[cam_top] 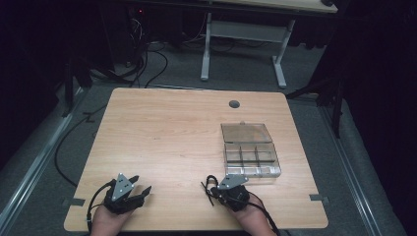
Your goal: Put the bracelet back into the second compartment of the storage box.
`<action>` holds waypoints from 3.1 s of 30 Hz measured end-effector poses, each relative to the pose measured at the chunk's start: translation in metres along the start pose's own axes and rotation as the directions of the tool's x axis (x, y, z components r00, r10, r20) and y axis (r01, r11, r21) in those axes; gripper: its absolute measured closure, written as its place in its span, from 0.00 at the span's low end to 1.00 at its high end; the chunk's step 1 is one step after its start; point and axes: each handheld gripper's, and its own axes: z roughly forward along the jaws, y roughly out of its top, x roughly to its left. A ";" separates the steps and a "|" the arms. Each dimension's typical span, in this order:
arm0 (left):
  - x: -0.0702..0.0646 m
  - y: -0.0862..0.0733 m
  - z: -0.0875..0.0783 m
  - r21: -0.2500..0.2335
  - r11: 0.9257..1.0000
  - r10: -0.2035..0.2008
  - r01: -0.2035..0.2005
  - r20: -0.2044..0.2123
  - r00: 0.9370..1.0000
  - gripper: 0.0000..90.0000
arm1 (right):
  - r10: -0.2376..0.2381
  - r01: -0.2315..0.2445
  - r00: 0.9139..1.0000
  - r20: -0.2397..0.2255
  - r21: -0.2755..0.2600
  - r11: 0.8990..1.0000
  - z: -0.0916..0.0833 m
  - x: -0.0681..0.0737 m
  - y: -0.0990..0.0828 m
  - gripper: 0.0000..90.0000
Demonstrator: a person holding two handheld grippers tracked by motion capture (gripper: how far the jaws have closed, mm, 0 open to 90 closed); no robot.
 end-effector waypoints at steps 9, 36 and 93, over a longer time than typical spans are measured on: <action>0.000 0.000 0.000 0.002 1.000 -0.002 0.002 -0.003 1.000 0.44 | 0.033 -0.033 0.999 0.021 -0.007 0.999 -0.019 -0.008 -0.019 0.97; 0.001 0.000 0.000 -0.001 1.000 -0.007 0.007 -0.004 1.000 0.44 | 0.153 -0.153 0.983 0.100 -0.009 0.988 -0.058 -0.040 -0.042 0.86; 0.002 -0.001 -0.002 -0.021 1.000 -0.011 0.011 0.016 1.000 0.42 | 0.108 -0.133 0.991 0.079 0.560 0.818 -0.042 -0.056 0.009 0.44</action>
